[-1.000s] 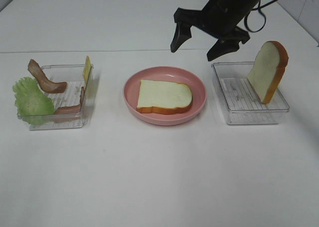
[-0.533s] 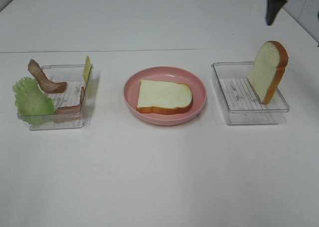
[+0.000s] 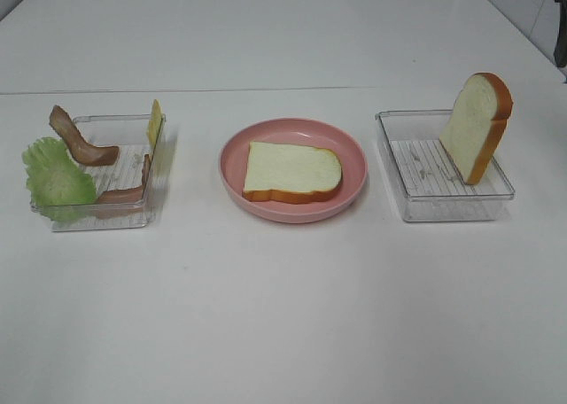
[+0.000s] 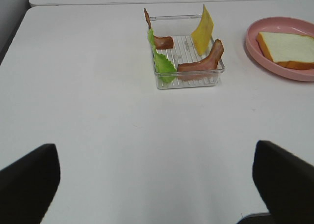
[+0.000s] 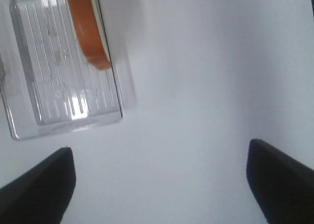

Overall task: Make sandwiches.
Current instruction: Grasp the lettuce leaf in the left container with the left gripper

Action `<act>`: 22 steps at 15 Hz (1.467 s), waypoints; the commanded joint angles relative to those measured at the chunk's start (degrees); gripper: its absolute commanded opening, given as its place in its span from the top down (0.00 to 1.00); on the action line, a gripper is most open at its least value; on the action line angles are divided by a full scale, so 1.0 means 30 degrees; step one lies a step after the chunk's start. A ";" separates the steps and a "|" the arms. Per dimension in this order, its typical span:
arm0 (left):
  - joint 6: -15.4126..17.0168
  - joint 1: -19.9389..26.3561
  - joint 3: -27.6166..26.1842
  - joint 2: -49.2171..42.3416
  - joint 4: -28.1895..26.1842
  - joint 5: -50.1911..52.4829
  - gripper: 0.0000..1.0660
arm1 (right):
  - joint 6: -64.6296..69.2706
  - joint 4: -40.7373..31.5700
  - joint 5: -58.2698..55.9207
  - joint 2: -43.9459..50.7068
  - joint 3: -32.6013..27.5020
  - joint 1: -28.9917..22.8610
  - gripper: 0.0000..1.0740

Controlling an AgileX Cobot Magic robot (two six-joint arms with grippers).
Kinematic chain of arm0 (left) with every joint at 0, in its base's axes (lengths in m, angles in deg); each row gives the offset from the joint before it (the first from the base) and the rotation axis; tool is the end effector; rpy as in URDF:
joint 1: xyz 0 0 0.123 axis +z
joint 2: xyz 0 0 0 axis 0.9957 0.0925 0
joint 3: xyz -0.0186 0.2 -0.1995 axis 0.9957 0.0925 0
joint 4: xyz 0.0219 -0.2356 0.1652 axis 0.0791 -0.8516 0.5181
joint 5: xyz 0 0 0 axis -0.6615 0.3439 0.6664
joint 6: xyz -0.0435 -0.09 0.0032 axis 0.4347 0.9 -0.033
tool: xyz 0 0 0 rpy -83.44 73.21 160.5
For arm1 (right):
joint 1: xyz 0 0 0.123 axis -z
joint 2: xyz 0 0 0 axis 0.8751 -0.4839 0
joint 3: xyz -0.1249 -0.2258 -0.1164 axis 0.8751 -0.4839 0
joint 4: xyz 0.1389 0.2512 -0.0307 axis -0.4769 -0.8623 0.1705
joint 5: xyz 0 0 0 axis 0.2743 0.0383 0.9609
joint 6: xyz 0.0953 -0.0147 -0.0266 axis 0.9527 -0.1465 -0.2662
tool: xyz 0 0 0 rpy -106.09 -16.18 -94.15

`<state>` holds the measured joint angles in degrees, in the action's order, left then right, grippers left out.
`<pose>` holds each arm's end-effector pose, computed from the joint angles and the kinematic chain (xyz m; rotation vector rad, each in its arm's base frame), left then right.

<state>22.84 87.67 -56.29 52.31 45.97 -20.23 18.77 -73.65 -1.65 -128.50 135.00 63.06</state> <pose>0.0335 -0.0062 0.2967 -0.0056 2.0308 -0.0507 0.3869 -0.0193 0.3039 0.1933 2.8362 -0.0704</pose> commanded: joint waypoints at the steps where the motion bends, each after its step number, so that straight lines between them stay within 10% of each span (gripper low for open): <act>1: -0.0019 -0.0057 0.0057 -0.0382 0.0057 0.0038 0.05 | -0.0344 -0.0363 -0.2177 0.2044 -0.2406 0.0057 0.16; 10: -0.0019 -0.0057 0.0057 -0.0306 0.0057 0.0038 0.05 | -0.0840 -0.2177 -0.1318 1.8296 -1.3579 0.0057 0.17; 22: 0.0000 -0.0057 0.0057 -0.0306 0.0057 0.0038 0.05 | -0.3667 -0.2196 0.2063 3.1742 -2.0531 0.0057 0.17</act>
<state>22.84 87.67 -56.29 52.31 46.08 -20.23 8.29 -80.24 3.96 -32.75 73.35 63.06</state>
